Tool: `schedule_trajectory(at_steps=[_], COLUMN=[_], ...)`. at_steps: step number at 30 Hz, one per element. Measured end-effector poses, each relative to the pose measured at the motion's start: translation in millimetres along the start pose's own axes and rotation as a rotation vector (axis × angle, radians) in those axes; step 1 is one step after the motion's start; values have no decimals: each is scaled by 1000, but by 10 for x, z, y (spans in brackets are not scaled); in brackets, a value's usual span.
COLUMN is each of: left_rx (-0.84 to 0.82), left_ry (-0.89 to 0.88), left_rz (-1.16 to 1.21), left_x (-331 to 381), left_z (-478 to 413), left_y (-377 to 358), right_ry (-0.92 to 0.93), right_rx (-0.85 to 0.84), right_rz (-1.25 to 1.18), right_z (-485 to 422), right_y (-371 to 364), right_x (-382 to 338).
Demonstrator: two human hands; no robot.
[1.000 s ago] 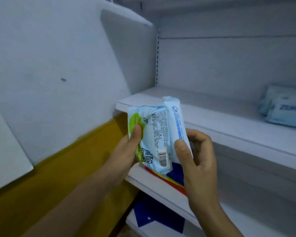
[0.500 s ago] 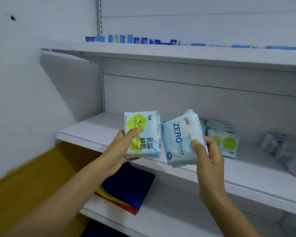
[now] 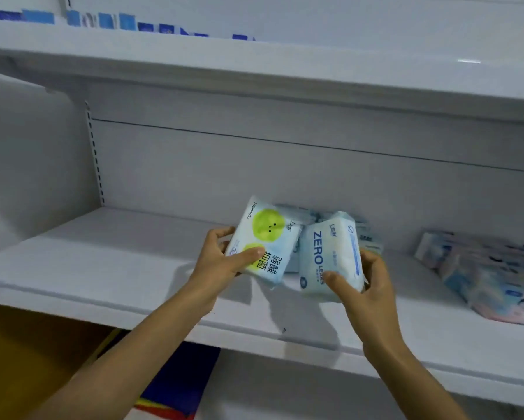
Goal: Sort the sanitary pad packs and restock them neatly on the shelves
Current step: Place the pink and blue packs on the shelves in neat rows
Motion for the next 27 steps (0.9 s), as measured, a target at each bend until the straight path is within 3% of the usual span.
schedule_trajectory(at_steps=[5,8,13,17,20,24,27], left_rx=[172,248,127,30,-44,-30,-72], left_ry=[-108,-140,-110,-139,-211,-243,-219], left_rz=[-13,-103,-111,-209,-458,-534,-503], left_x=[-91,-189,-529,-901,-1129,-1336,-1364], left_z=[-791,-1255,-1833,-2193,-2336,-2444,-2422], left_y=[389,717,917,866,783,758,715], right_ry=[123,188,165,243,280,491,509], right_rx=[55,-33,-355,-418,-449,-268,-177], right_rz=[-37,3,340,685,908,1407,1417], right_z=[-463,-693,-1255,-1677,-1856,-1971,-2078], right_y=[-337,-716,-1455,-1860,-2044,-2224,-2291], right_x=[-384,-548,-578,-388,-187,-27,-22])
Point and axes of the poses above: each hand's wrist, its own z-axis away from the middle knuckle, its own y-axis out of the back of the hand, x = y × z, the point moved 6 cm from there along -z, towards the middle knuckle, and after that the axes turned 15 degrees about -y, right-handed, at the moved point
